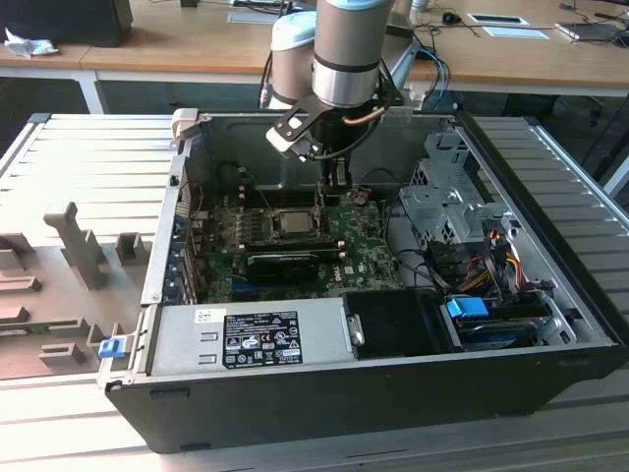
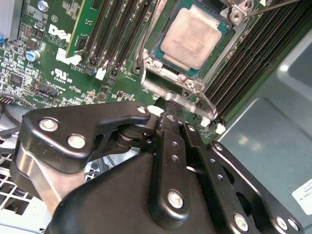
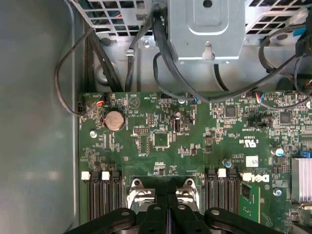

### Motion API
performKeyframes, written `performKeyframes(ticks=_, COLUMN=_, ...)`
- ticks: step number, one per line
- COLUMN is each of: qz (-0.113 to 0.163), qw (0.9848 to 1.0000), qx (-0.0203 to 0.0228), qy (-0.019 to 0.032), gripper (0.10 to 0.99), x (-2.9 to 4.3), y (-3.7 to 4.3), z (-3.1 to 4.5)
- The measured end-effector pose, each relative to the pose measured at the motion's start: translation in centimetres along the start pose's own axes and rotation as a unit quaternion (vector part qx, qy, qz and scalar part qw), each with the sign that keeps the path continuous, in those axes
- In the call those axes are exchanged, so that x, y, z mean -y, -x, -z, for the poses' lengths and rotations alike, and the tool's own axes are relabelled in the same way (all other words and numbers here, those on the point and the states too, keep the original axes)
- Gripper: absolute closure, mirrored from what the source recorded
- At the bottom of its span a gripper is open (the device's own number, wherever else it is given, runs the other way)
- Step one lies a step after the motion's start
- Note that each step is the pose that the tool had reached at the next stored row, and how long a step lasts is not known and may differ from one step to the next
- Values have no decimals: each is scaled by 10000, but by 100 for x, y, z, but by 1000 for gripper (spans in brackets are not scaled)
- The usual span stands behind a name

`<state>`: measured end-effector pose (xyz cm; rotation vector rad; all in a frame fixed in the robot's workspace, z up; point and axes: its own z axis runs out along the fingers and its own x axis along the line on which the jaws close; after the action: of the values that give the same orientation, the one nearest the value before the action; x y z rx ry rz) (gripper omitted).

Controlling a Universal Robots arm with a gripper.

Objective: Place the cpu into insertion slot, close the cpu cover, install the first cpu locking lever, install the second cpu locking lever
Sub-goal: 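Close the cpu cover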

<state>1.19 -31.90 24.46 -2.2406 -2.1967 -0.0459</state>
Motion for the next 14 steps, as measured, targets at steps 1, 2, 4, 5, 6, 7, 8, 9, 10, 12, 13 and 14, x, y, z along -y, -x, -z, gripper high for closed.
performKeyframes(ticks=1, qz=0, qw=10000, qx=0, qy=0, gripper=980, x=11, y=0, z=0)
performKeyframes(ticks=2, qz=0, qw=10000, qx=0, qy=0, gripper=980, x=21, y=0, z=0)
performKeyframes(ticks=4, qz=-1, qw=10000, qx=0, qy=0, gripper=980, x=45, y=1, z=0)
performKeyframes(ticks=5, qz=-1, qw=10000, qx=0, qy=0, gripper=980, x=55, y=1, z=0)
performKeyframes(ticks=6, qz=-1, qw=10000, qx=0, qy=0, gripper=980, x=62, y=1, z=-2)
performKeyframes(ticks=7, qz=0, qw=10000, qx=-2, qy=0, gripper=980, x=71, y=1, z=-6)
performKeyframes(ticks=8, qz=44, qw=10000, qx=-31, qy=-2, gripper=980, x=95, y=2, z=-34)
performKeyframes(ticks=9, qz=92, qw=9999, qx=-49, qy=-3, gripper=980, x=126, y=4, z=-52)
performKeyframes(ticks=10, qz=105, qw=9999, qx=-50, qy=-4, gripper=980, x=160, y=5, z=-57)
performKeyframes(ticks=12, qz=111, qw=9999, qx=-50, qy=-4, gripper=980, x=222, y=6, z=-61)
performKeyframes(ticks=13, qz=113, qw=9999, qx=-51, qy=-4, gripper=980, x=247, y=6, z=-62)
performKeyframes(ticks=14, qz=114, qw=9999, qx=-51, qy=-4, gripper=980, x=275, y=7, z=-64)
